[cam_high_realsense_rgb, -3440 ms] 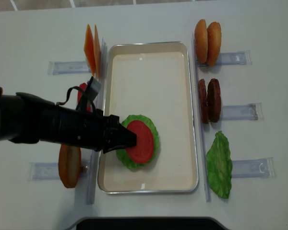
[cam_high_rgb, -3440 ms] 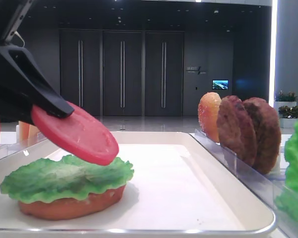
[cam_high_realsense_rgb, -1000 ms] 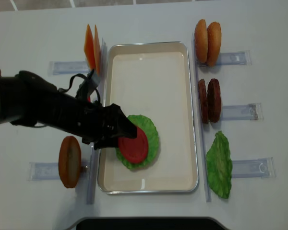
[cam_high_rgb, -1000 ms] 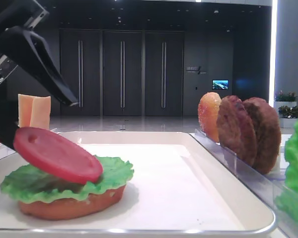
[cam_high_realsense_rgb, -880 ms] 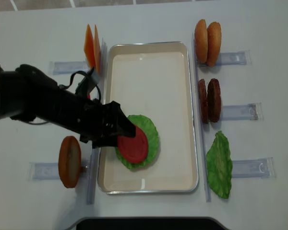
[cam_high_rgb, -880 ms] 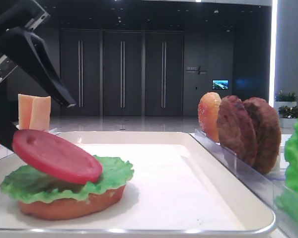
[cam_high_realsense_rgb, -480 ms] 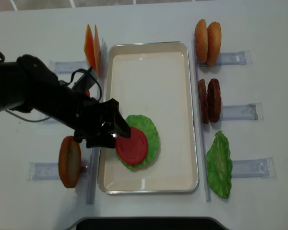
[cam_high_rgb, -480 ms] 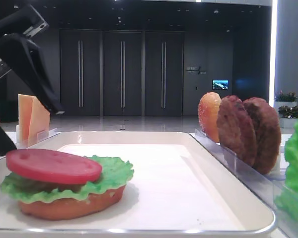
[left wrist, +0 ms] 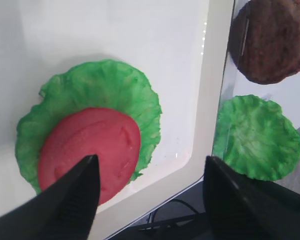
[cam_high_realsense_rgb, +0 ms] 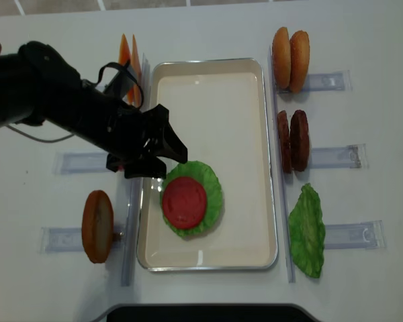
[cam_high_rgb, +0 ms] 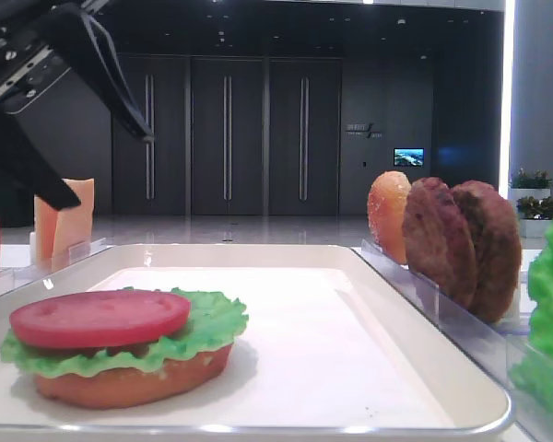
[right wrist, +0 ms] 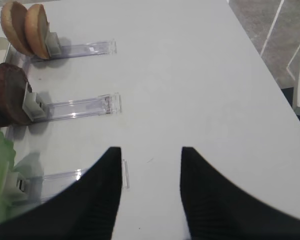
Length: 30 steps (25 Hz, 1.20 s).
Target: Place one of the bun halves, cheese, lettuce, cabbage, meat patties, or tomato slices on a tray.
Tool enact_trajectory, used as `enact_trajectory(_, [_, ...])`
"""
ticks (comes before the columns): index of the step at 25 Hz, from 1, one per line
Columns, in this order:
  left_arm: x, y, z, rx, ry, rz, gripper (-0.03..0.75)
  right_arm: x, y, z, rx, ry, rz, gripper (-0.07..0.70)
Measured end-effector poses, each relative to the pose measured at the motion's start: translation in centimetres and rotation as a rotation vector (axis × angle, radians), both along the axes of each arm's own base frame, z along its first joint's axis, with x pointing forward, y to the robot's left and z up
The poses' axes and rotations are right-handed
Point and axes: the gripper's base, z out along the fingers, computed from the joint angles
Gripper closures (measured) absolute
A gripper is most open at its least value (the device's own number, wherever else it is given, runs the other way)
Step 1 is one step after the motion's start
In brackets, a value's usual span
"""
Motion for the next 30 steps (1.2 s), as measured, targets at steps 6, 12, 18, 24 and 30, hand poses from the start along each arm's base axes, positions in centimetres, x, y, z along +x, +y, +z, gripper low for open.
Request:
enact_trajectory(6, [1.7, 0.2, 3.3, 0.111, -0.039, -0.099, 0.23, 0.0, 0.0, 0.0, 0.0, 0.0, 0.0, 0.358])
enact_trajectory(12, [3.5, 2.3, 7.6, 0.414, -0.1, -0.165, 0.231, 0.0, 0.0, 0.0, 0.0, 0.0, 0.0, 0.358])
enact_trajectory(18, [5.0, 5.4, 9.2, 0.596, -0.152, -0.09, 0.24, 0.0, 0.0, 0.0, 0.0, 0.0, 0.0, 0.358])
enact_trajectory(24, [5.7, 11.3, 9.2, 0.666, -0.118, 0.043, 0.271, 0.0, 0.0, 0.0, 0.0, 0.0, 0.0, 0.358])
enact_trajectory(30, [4.0, 13.9, 10.4, 0.758, -0.146, 0.055, 0.274, 0.0, 0.0, 0.0, 0.0, 0.0, 0.0, 0.358])
